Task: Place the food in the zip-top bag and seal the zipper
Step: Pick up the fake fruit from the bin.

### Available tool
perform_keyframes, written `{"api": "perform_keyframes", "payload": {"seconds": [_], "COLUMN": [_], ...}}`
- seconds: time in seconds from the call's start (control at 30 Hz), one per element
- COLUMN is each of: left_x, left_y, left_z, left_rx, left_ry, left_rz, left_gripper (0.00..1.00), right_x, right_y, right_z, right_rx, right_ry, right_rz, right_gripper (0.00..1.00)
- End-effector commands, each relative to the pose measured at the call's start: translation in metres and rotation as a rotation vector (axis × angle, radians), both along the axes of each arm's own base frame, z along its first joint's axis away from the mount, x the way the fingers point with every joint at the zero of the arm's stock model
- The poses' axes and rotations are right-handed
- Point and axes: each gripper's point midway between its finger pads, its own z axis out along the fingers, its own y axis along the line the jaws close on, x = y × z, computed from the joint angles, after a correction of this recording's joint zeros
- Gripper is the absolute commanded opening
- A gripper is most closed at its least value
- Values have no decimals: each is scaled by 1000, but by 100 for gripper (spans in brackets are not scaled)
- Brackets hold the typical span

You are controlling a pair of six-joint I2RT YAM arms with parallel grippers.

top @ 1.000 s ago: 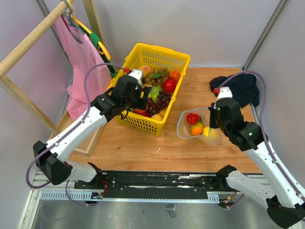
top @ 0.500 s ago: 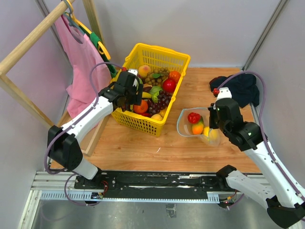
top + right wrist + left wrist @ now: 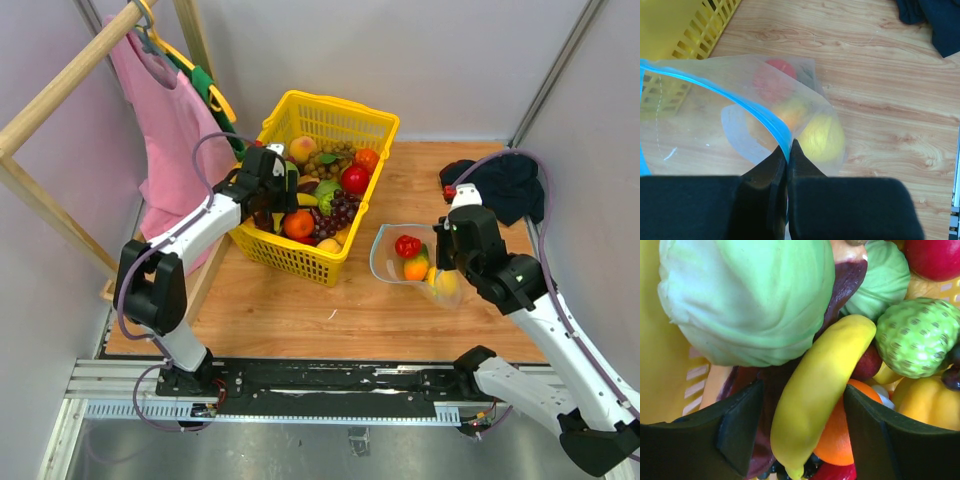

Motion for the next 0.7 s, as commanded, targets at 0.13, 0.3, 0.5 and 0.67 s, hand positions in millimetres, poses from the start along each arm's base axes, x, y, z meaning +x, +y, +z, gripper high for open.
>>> {"api": "perform_keyframes", "payload": {"seconds": [0.13, 0.3, 0.5, 0.67], "left_x": [-13, -25, -37, -50], "left_y": [-9, -10, -8, -6], "left_z": [-9, 16, 42, 60], "left_rx": [-71, -112, -137, -130], "left_ry": [61, 26, -10, -41], "left_rz": [-61, -83, -90, -93], "left_gripper": [50, 32, 24, 23], "right_x": [3, 3, 1, 1], "right_y": [-1, -1, 0, 0], "right_z": [2, 3, 5, 8], "right_rx": [12, 17, 32, 42], "right_ry": [-16, -19, -27, -31], "right_rz": [-9, -9, -10, -11], "right_gripper": [0, 1, 1, 1]}}
